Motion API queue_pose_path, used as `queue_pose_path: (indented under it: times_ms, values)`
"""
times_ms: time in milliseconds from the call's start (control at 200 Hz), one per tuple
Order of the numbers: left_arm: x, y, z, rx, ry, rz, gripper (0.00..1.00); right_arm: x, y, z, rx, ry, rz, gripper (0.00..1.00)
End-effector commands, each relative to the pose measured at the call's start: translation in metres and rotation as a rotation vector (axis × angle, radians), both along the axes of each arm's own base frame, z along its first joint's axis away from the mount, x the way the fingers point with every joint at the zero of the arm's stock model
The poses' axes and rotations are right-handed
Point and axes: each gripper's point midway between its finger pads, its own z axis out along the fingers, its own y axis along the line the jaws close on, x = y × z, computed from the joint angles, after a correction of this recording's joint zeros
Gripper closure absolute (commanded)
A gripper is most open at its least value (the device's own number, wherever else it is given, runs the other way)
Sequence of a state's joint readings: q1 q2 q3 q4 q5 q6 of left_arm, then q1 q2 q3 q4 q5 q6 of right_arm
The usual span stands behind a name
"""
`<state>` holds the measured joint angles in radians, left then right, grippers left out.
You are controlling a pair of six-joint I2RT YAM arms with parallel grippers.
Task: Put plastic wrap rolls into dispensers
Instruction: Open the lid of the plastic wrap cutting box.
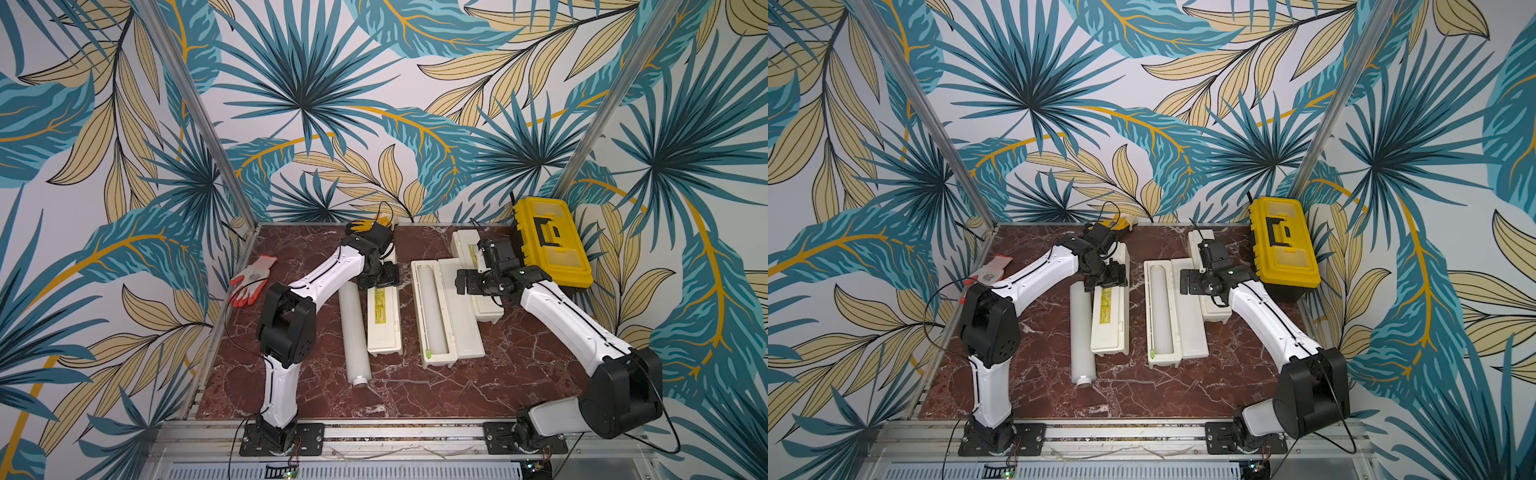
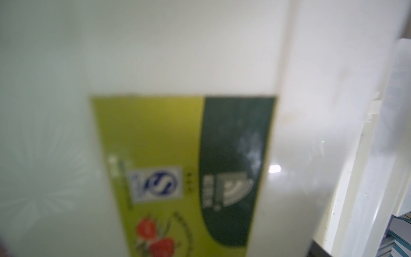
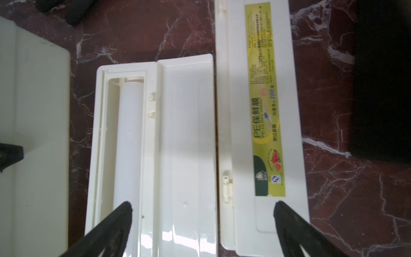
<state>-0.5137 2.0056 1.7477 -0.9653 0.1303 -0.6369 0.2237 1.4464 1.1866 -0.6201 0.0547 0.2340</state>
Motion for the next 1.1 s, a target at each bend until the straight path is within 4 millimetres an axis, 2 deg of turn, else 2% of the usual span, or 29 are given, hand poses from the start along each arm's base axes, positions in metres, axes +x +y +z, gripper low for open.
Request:
queue_pose_path:
  times_ms: [0,215,335,426,571,726,861,951,1096]
  values:
    - [-0.004,0.016,-0.014,0.073,0.001,0.015,0.35,-0.003,-0.009,-0.024,0.061,0.09,0.005,0.01]
    - [-0.014,0.034,-0.031,0.113,0.043,0.032,0.3,0.024,-0.038,-0.041,0.15,0.11,-0.022,0.01]
    - [-0.015,0.036,-0.034,0.108,0.056,0.034,0.24,0.042,-0.054,-0.043,0.161,0.082,-0.038,0.01]
    - [-0.012,0.033,-0.026,0.093,0.04,0.035,0.14,0.054,-0.062,-0.046,0.165,0.086,-0.039,0.01]
    - [-0.008,0.031,-0.012,0.078,0.005,0.029,0.0,0.072,-0.054,-0.054,0.274,0.113,0.033,0.01]
    - [-0.007,0.032,-0.01,0.07,0.003,0.026,0.0,0.088,-0.041,-0.06,0.357,0.14,0.093,0.01]
    - [-0.007,0.035,-0.009,0.071,0.003,0.031,0.0,0.092,-0.029,-0.059,0.422,0.155,0.135,0.01]
    - [-0.005,0.039,-0.004,0.07,-0.01,0.037,0.0,0.092,-0.028,-0.053,0.425,0.154,0.138,0.01]
    - [-0.001,0.046,0.007,0.062,-0.039,0.04,0.0,0.087,-0.022,-0.026,0.432,0.106,0.164,0.01]
